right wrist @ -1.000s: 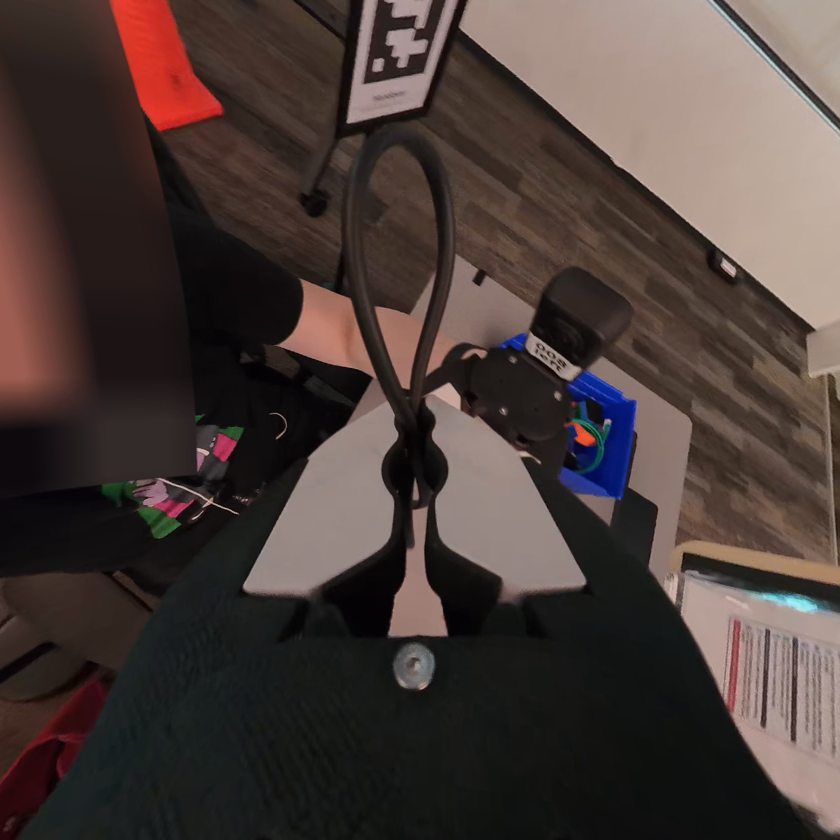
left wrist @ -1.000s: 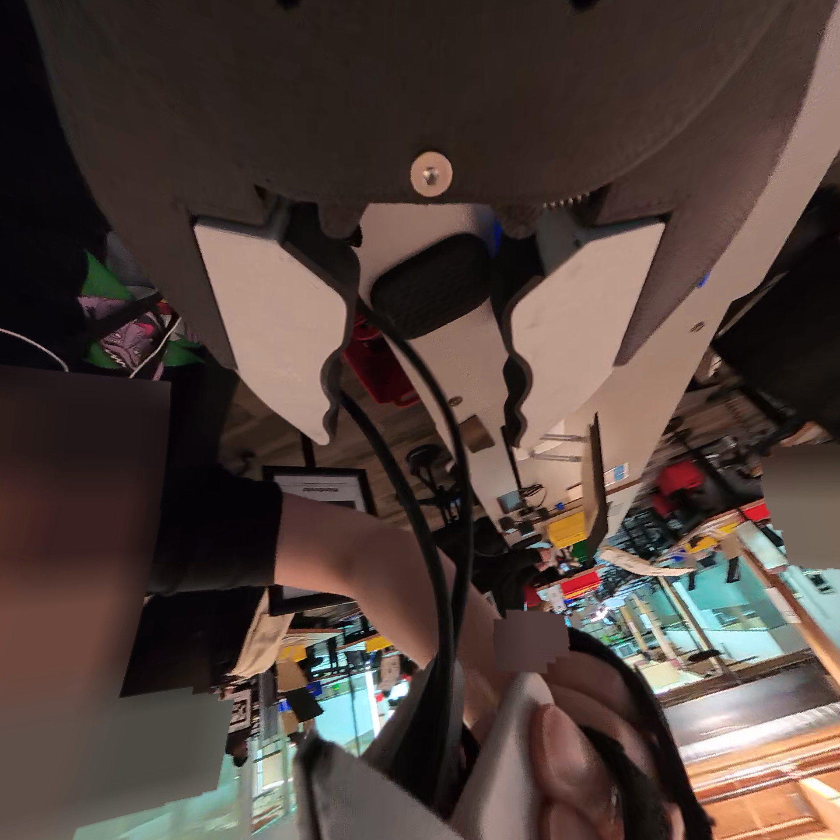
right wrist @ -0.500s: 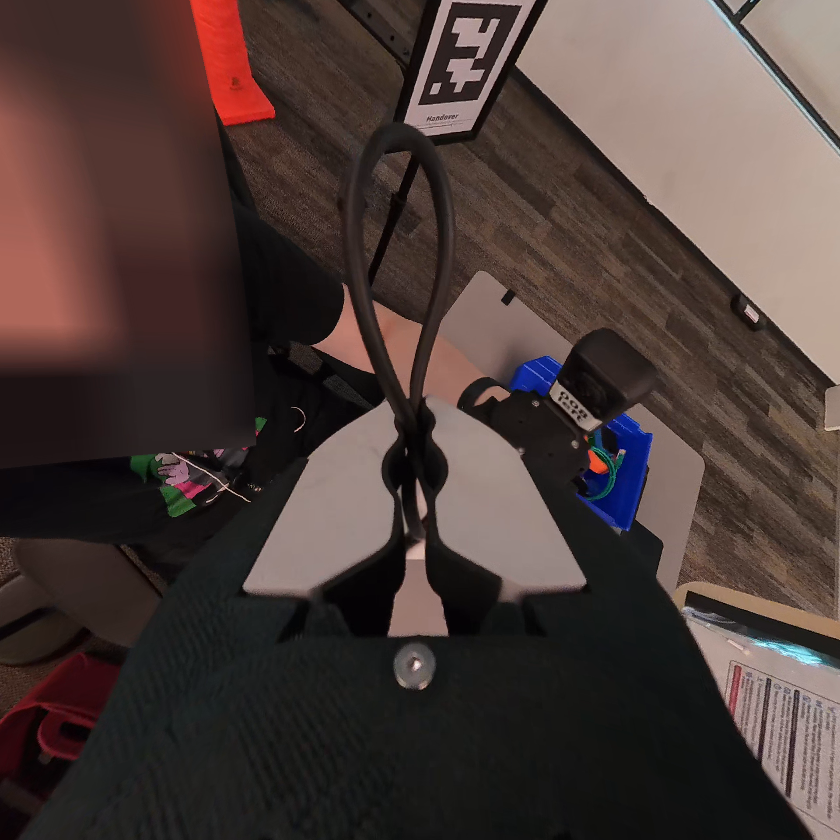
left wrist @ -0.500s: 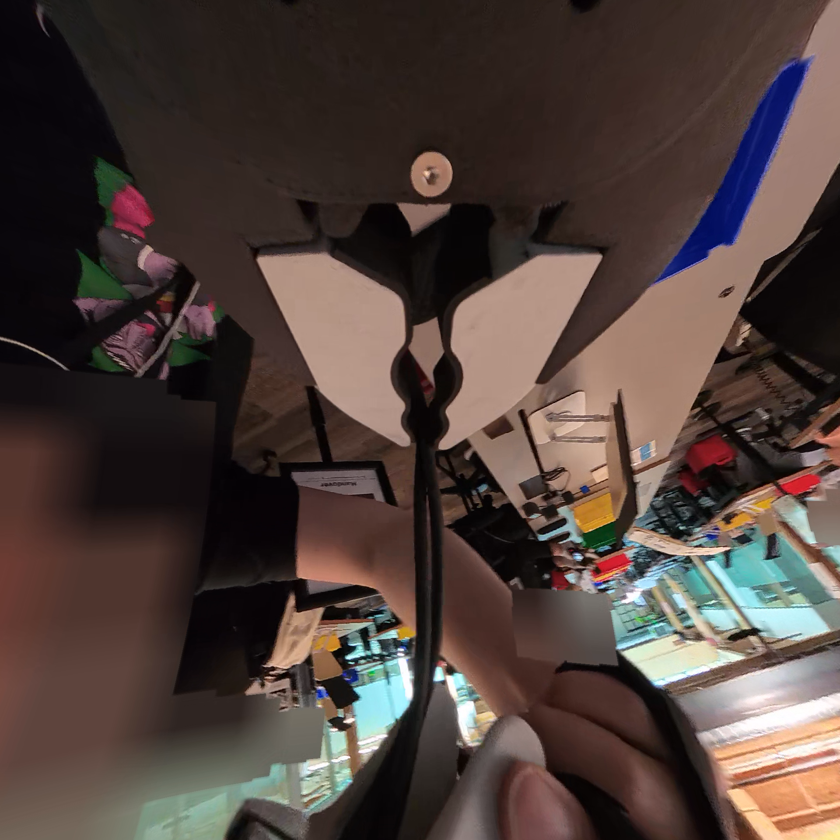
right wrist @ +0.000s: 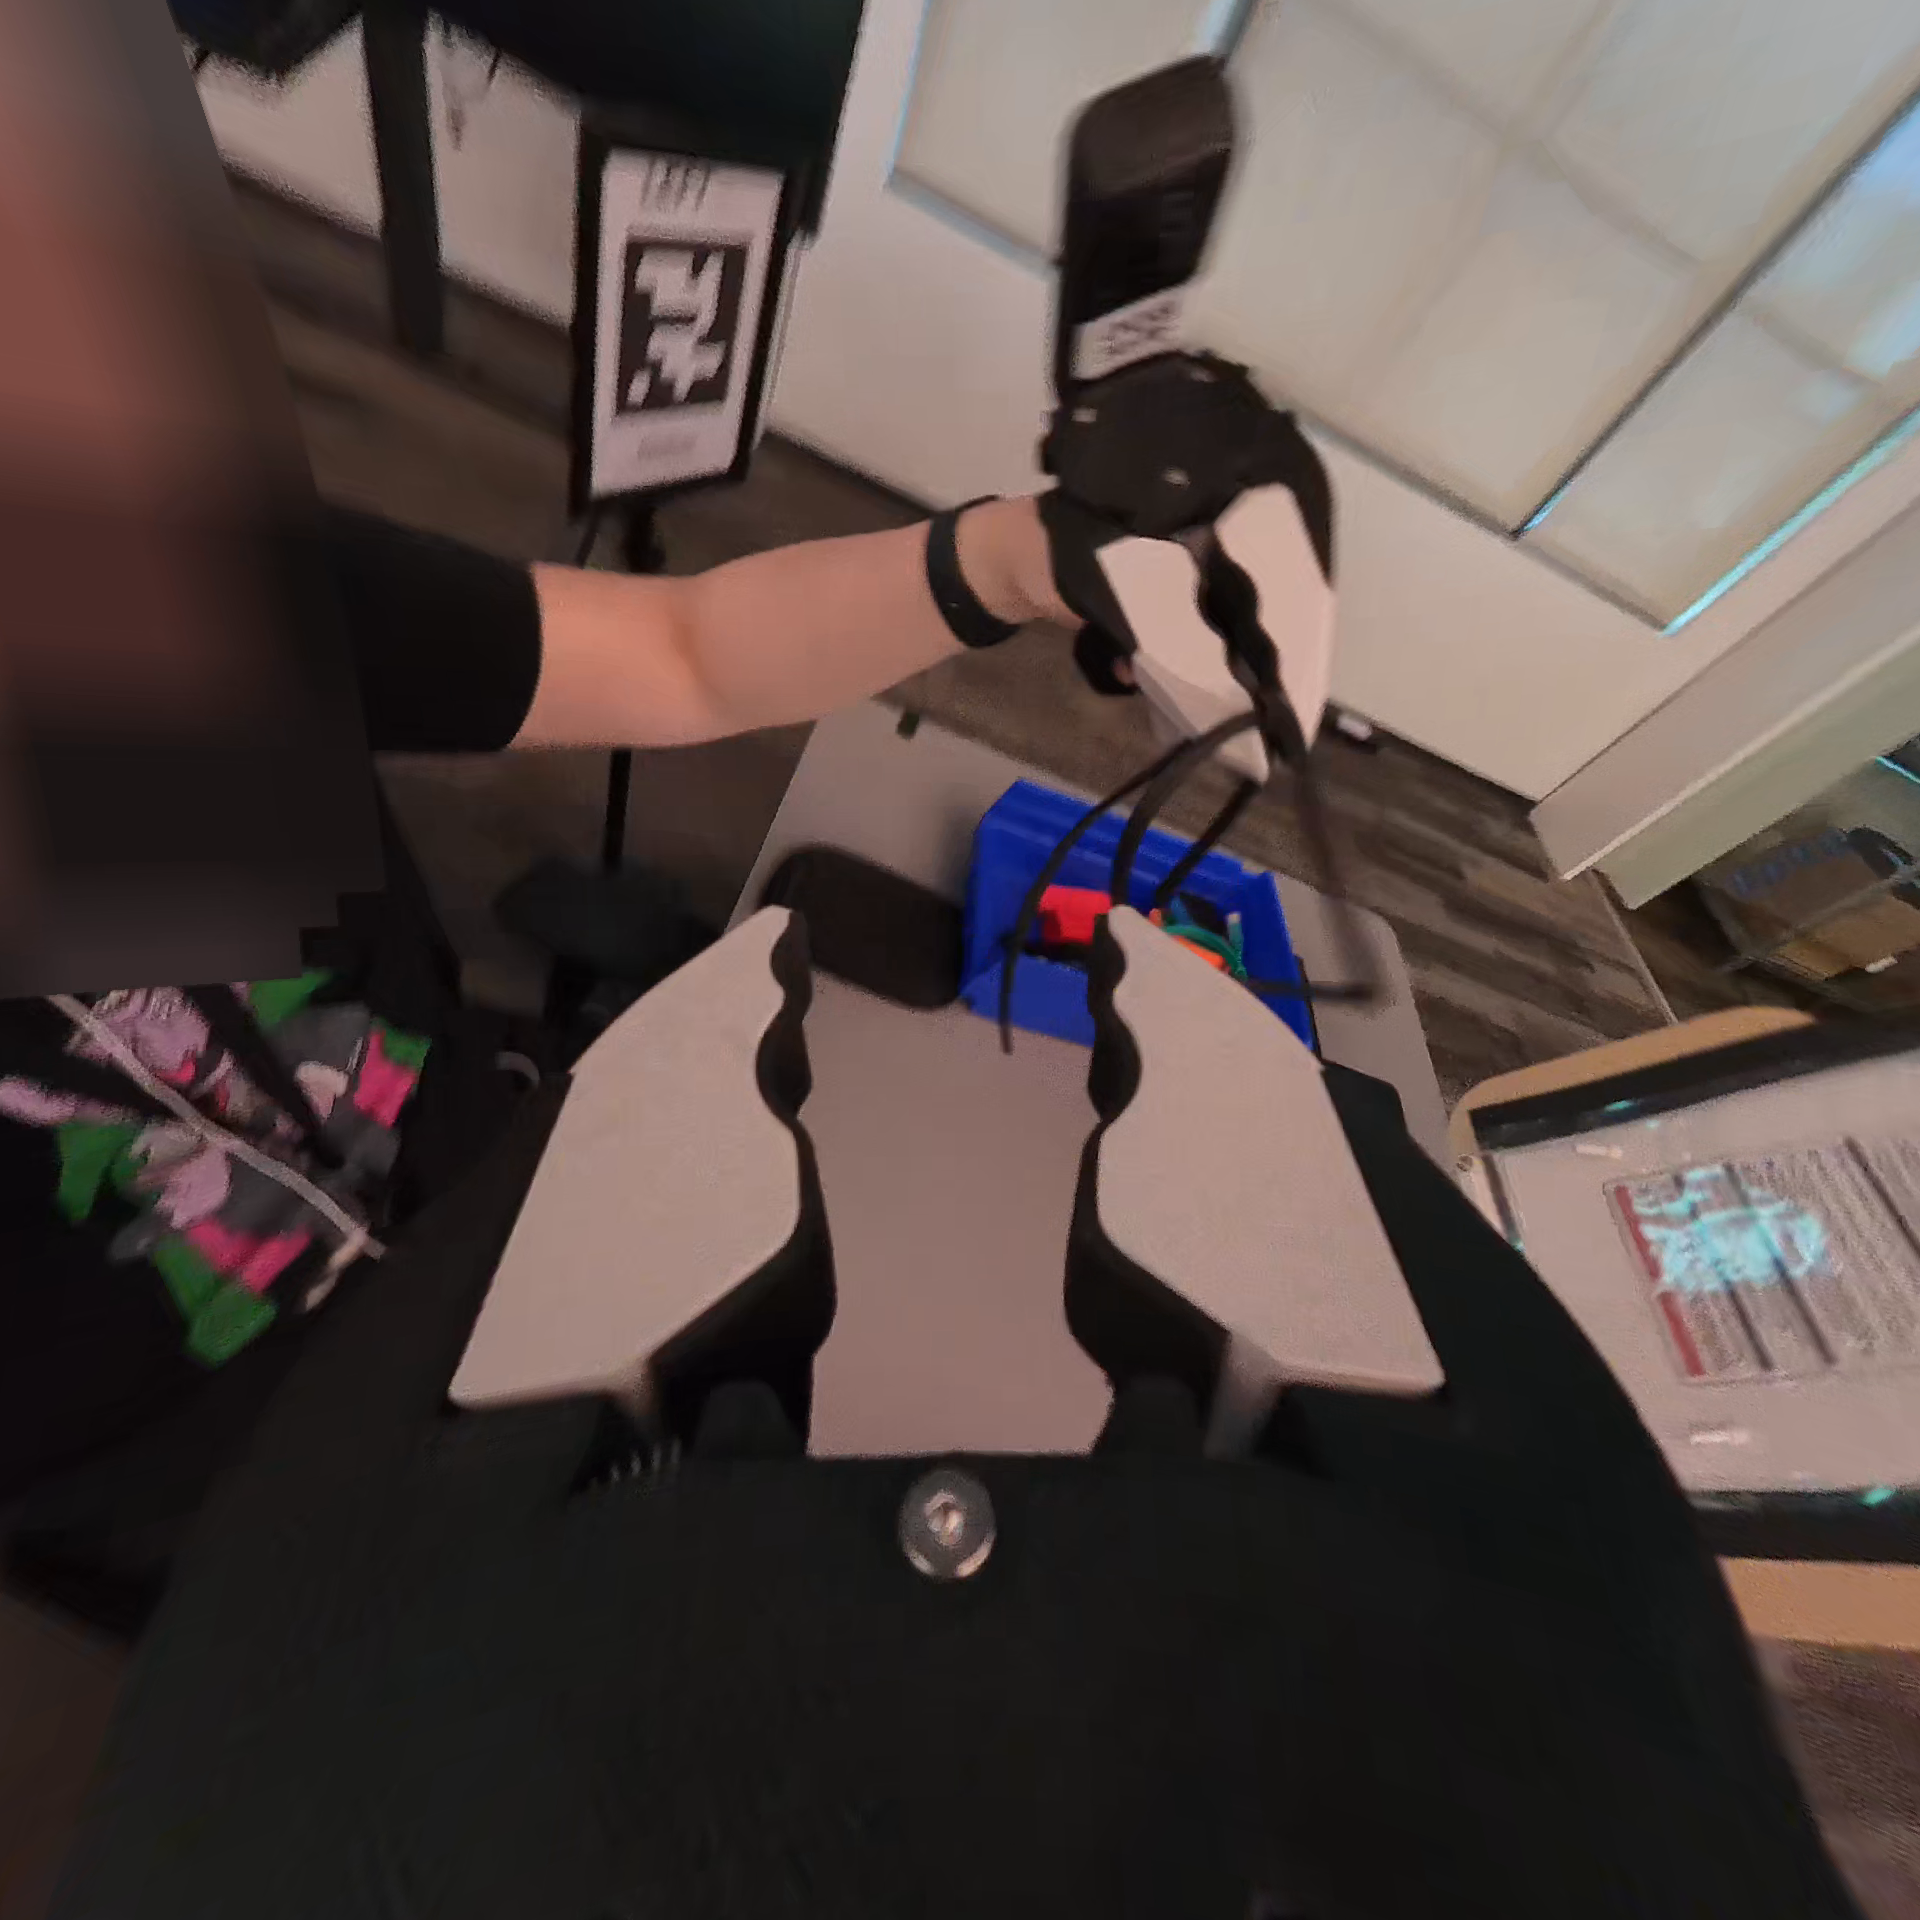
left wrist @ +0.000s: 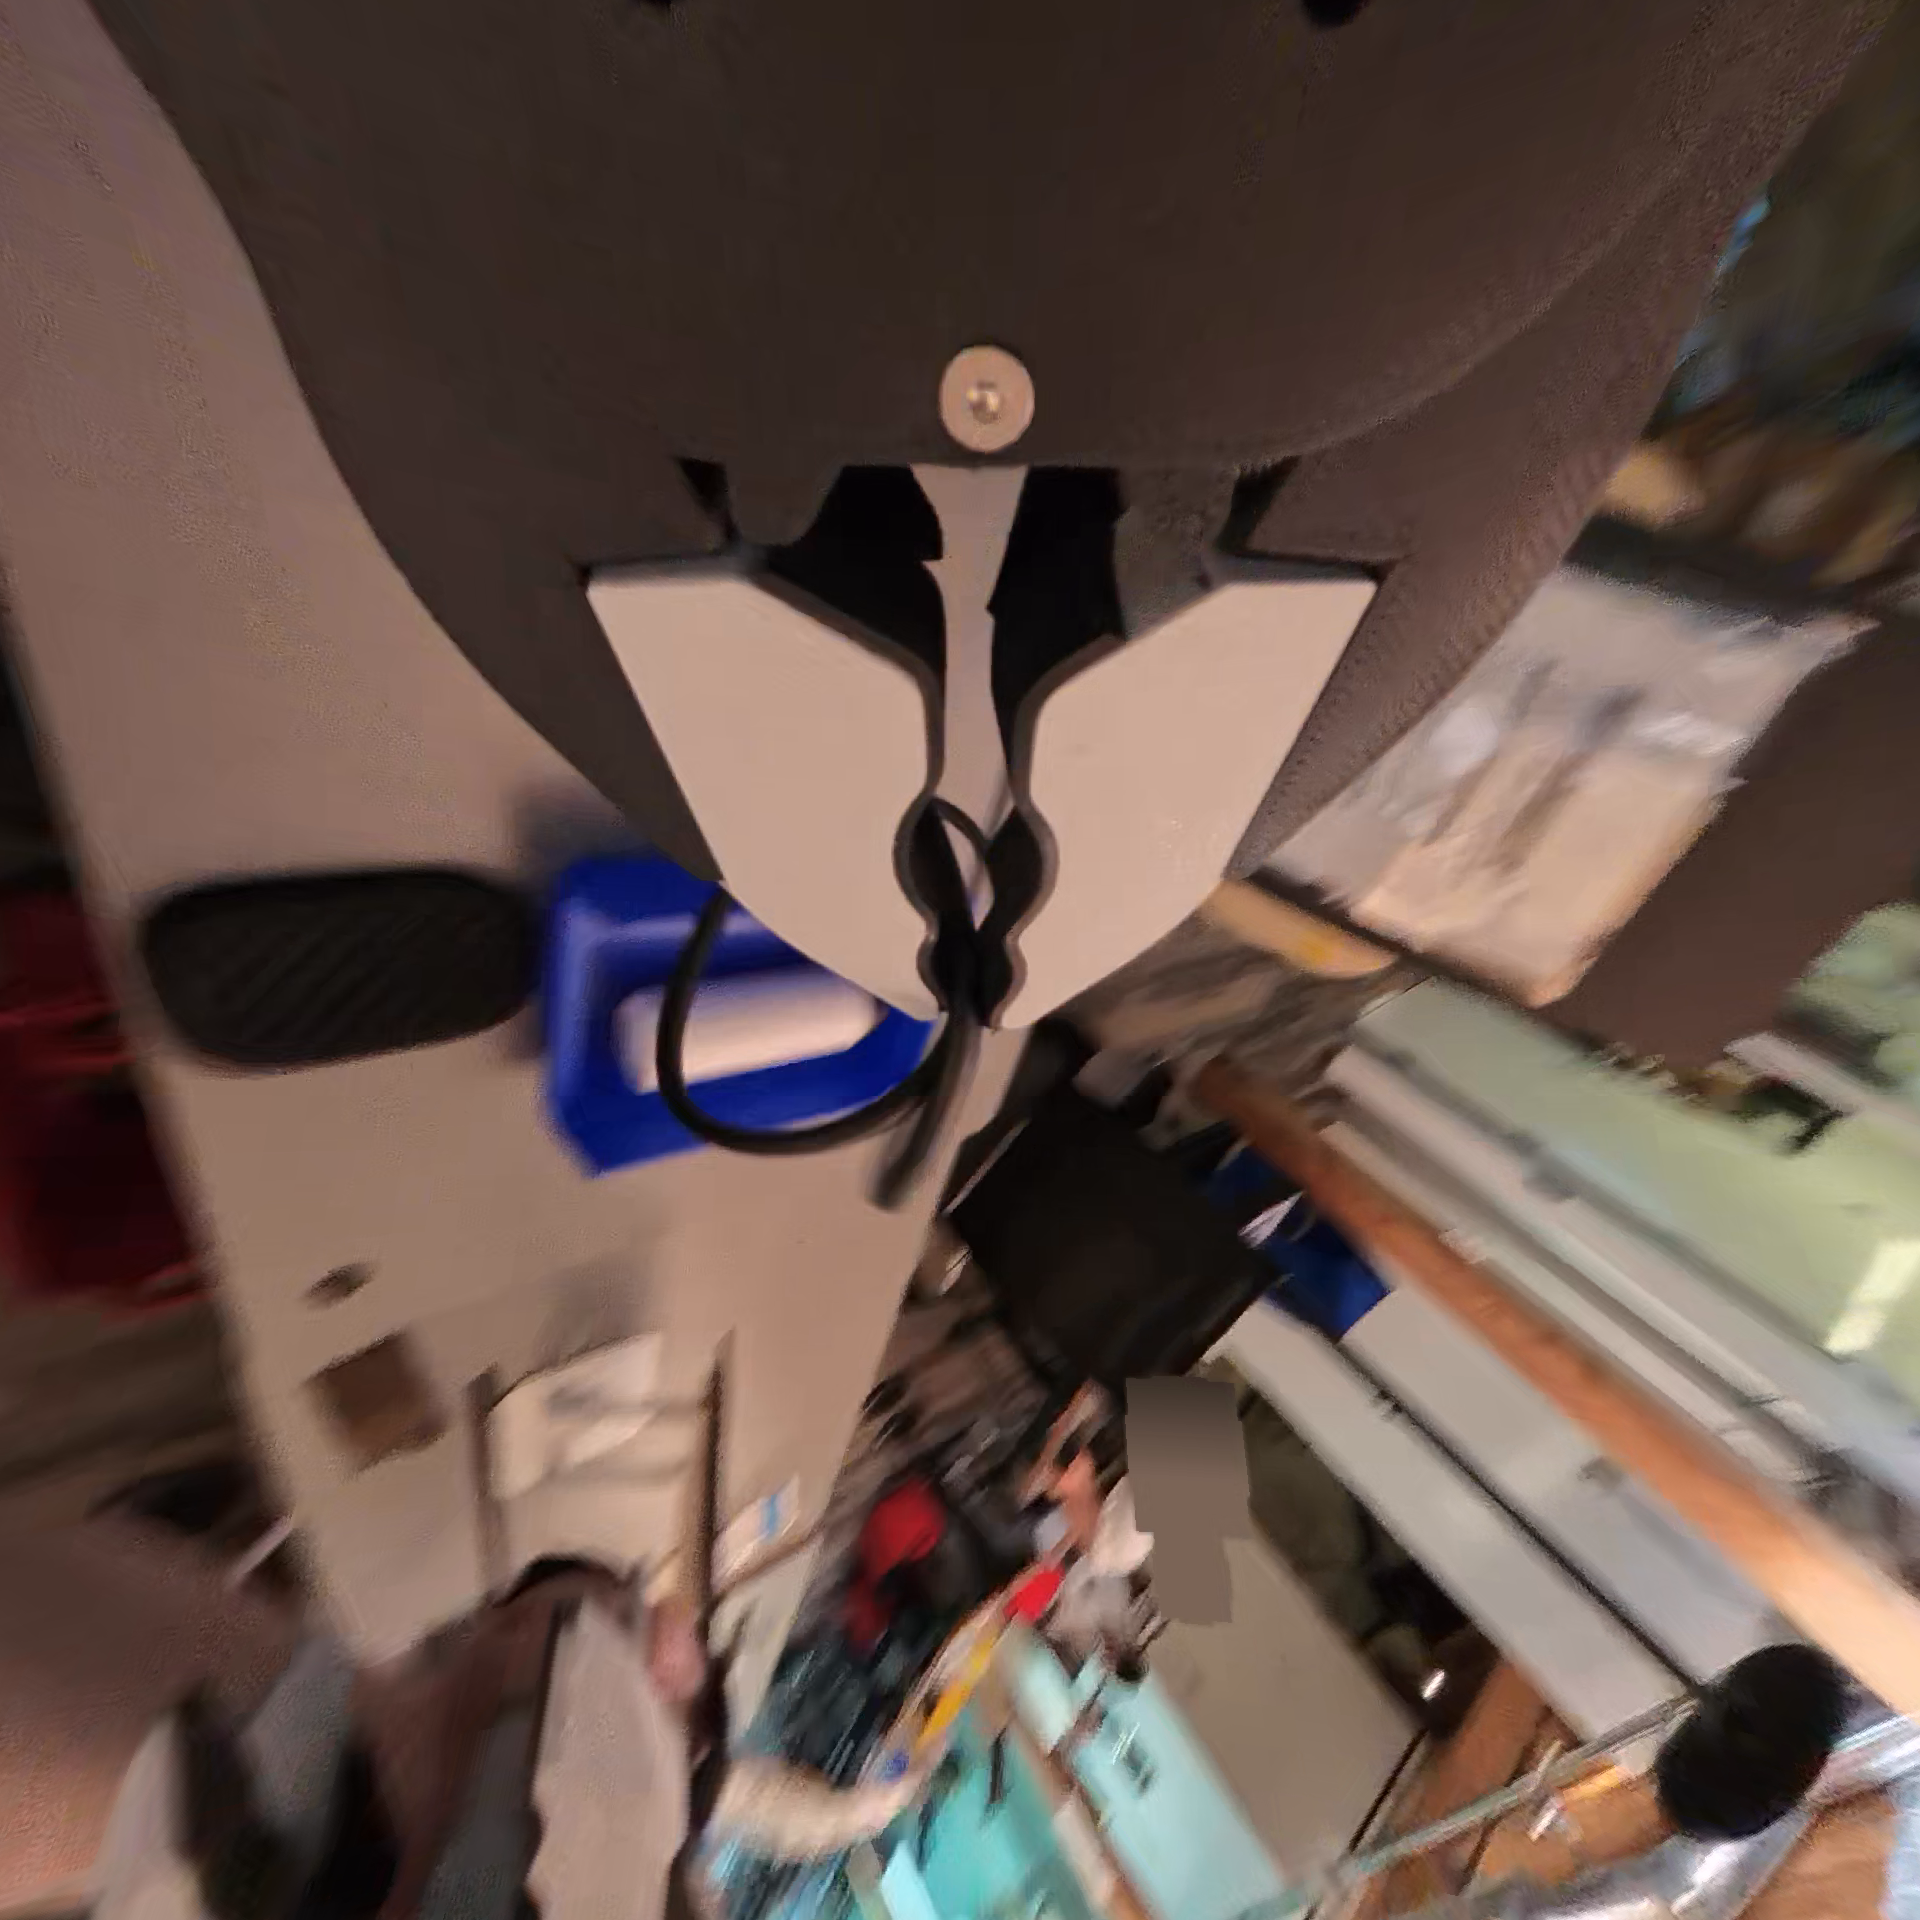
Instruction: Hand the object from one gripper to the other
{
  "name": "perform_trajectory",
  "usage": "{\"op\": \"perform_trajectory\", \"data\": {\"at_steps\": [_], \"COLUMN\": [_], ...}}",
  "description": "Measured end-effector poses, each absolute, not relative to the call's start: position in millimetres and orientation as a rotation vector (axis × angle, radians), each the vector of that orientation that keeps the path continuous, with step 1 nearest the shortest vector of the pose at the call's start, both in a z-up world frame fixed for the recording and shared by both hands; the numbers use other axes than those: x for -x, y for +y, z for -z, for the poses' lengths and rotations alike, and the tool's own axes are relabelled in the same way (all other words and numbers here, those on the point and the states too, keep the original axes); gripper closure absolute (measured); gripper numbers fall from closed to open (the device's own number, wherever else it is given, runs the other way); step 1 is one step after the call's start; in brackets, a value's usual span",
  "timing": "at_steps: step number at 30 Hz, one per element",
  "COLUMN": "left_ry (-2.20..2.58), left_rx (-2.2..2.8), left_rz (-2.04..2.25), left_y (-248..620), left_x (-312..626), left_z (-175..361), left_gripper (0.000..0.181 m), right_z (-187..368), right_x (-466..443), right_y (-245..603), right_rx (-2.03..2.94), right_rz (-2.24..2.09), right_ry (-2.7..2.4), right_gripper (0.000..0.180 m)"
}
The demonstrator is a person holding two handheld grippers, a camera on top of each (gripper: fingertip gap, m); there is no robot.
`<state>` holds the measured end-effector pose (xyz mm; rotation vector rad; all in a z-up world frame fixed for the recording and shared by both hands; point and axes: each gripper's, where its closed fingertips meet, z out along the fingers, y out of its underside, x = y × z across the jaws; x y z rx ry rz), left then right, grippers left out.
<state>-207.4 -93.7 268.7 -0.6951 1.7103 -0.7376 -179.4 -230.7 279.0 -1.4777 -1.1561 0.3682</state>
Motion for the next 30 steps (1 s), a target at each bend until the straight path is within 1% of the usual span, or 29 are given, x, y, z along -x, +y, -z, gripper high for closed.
{"op": "perform_trajectory", "data": {"at_steps": [3,5,7,9,10,13,17,21,26,30], "left_ry": [1.671,1.615,1.542,1.475,1.467,1.449,1.471,1.515,1.554,1.574], "left_rx": [0.799,0.972,1.136,1.258,1.306,1.396,1.491,1.575,1.676,1.671], "left_rz": [0.375,0.252,0.167,0.12,0.117,0.031,-0.142,-0.297,-0.411,-0.403], "left_y": [-53.7,-30.3,-11.9,-1.6,-1.3,0.1,-1.8,-8.0,-16.1,-24.6], "left_x": [206.6,206.1,204.7,201.5,198.5,192.1,186.5,181.0,175.3,168.9], "left_z": [-279.9,-285.4,-287.9,-288.6,-287.1,-284.8,-277.5,-267.7,-254.2,-253.6], "left_gripper": [0.177,0.178,0.177,0.178,0.178,0.178,0.178,0.178,0.178,0.178], "right_z": [-276.1,-273.4,-273.4,-274.0,-273.1,-268.5,-270.0,-266.2,-260.7,-243.6], "right_x": [139.8,117.3,109.4,121.8,132.0,164.6,173.4,182.6,177.4,171.5], "right_y": [-209.7,-191.7,-181.1,-176.8,-174.1,-158.8,-127.1,-96.6,-64.8,-41.8], "right_rx": [1.439,1.41,1.34,1.259,1.234,1.212,1.23,1.257,1.274,1.373], "right_rz": [-0.403,-0.328,-0.223,-0.127,-0.074,0.057,0.184,0.159,0.181,0.136], "right_ry": [-0.842,-0.64,-0.503,-0.469,-0.475,-0.51,-0.392,-0.277,-0.156,-0.132], "right_gripper": [0.128,0.128,0.124,0.113,0.111,0.092,0.084,0.067,0.058,0.056]}}
